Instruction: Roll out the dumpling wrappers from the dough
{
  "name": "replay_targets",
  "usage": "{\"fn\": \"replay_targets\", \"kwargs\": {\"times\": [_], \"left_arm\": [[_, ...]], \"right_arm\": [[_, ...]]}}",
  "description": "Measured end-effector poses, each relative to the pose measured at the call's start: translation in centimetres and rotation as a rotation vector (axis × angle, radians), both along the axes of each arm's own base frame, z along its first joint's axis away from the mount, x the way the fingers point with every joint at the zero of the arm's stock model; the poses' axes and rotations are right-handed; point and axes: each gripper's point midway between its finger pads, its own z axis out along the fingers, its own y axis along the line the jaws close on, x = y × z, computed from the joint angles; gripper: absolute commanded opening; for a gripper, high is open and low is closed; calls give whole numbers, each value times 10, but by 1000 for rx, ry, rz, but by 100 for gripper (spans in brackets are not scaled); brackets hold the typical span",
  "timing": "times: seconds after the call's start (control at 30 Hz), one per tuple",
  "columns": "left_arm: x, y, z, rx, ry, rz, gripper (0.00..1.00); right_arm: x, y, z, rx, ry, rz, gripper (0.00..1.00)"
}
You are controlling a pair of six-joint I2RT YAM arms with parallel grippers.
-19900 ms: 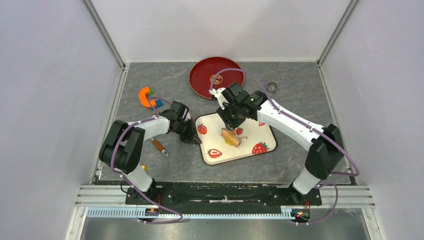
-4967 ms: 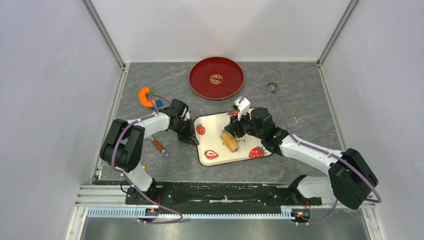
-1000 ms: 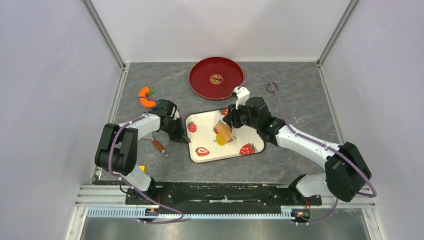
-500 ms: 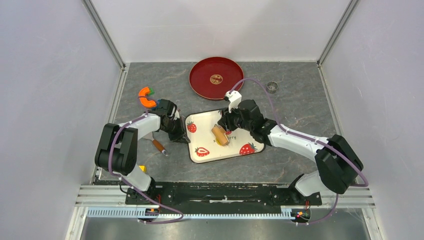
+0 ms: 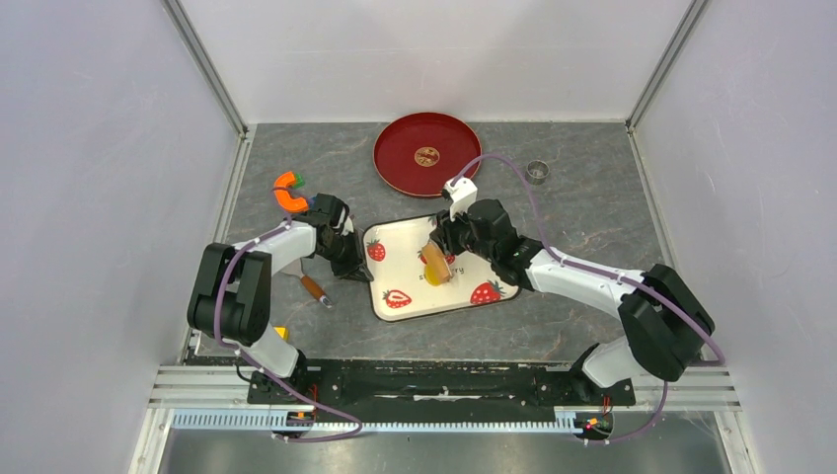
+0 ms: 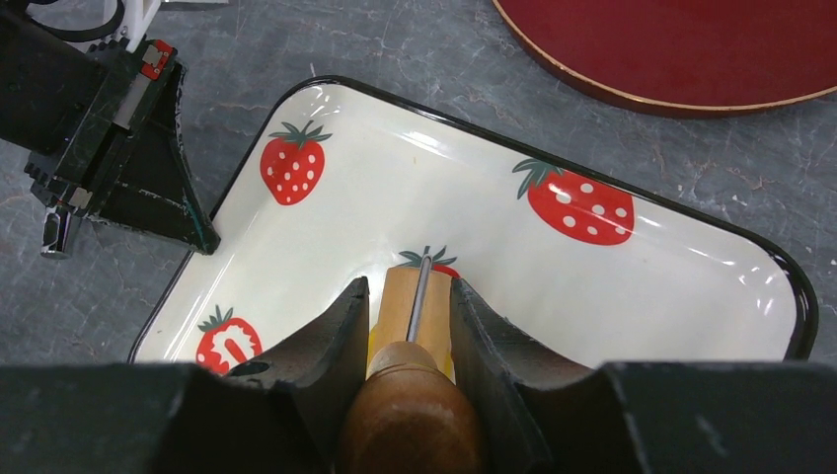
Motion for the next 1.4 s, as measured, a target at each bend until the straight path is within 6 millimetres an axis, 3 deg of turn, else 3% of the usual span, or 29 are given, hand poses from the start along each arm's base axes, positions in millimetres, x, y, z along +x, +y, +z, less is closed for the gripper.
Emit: {"fn": "replay_targets", "kwargs": {"times": [0.3,0.57,0.93,1.2,1.4], "left_arm": [[5,11,-1,15,34,13,2],[5,11,-1,1,50,5,2],[5,13,-1,-14,65,12,2],[11,35,-1,3,68,45,2],[11,37,-2,-3,85,36,2]], "right_arm": [[12,5,-1,22,-42,-19,0],[10,17,-8,6,-77,17,0],[10,16,-10,10,-95,6,0],[14,25,-13,33,-73,-9,0],[17,31,-13,34,-70,-8,0]]}}
